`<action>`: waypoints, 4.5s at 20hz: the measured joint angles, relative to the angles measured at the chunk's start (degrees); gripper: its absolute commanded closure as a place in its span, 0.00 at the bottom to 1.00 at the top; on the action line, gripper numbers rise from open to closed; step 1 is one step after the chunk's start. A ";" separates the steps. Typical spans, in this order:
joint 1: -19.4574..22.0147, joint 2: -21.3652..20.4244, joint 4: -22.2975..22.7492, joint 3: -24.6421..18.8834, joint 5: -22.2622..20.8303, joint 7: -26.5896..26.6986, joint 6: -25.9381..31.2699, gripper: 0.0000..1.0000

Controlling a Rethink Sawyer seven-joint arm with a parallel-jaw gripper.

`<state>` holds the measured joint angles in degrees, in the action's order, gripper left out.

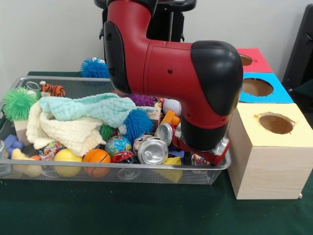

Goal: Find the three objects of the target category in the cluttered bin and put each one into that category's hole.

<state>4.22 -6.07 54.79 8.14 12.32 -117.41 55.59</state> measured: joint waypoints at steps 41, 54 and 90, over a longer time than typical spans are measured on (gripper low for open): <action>7.73 -0.01 -2.34 0.02 -9.16 0.00 13.07 1.00; 14.42 -4.84 6.18 -0.36 -15.26 0.20 6.56 1.00; 30.86 -11.47 23.96 -8.83 -27.82 0.59 -11.20 1.00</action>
<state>35.09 -17.54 78.75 -0.69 -15.50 -116.82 44.39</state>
